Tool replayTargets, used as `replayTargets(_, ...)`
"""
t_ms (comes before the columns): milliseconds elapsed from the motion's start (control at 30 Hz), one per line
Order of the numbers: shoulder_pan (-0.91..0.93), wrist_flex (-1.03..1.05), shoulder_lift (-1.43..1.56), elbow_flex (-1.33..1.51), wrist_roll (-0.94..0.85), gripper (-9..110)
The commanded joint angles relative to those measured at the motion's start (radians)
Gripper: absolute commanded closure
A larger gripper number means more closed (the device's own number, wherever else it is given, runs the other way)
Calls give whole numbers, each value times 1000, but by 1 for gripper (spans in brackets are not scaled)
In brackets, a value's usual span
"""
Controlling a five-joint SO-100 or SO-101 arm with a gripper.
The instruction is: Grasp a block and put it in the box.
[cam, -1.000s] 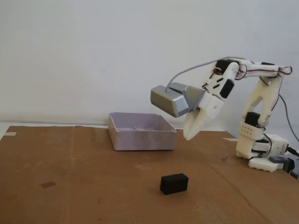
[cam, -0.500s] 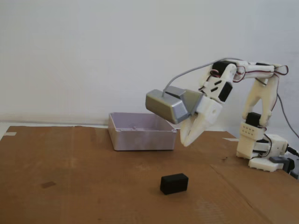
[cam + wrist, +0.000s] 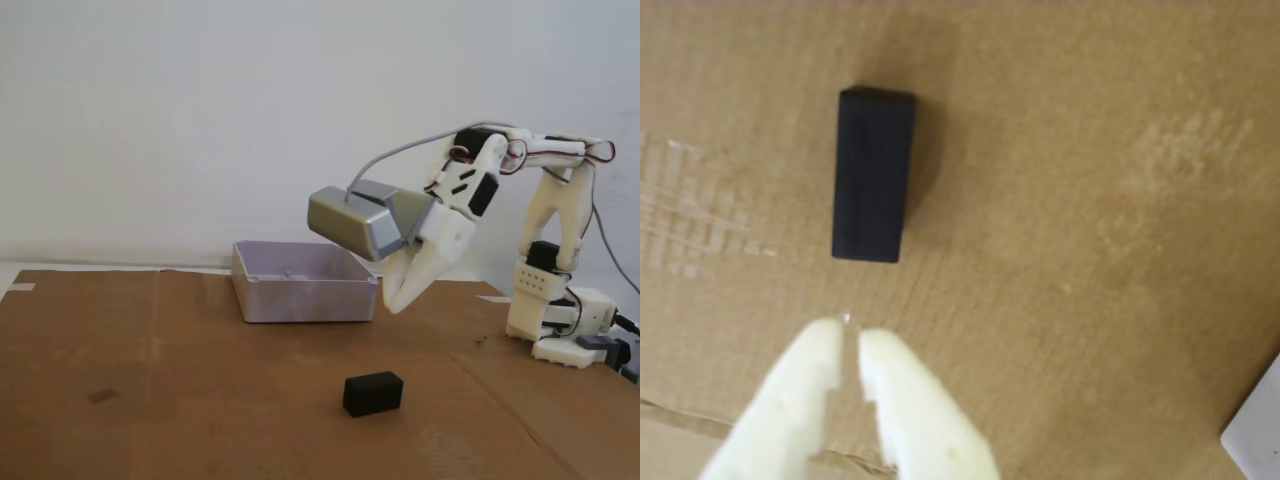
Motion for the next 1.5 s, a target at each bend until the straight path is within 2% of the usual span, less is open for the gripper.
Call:
replayTargets(0, 3, -46, 25, -110, 15, 101)
replayTargets(300, -17, -46, -74, -126, 112, 101)
replayTargets(1467, -9, -48, -86, -163, 63, 101)
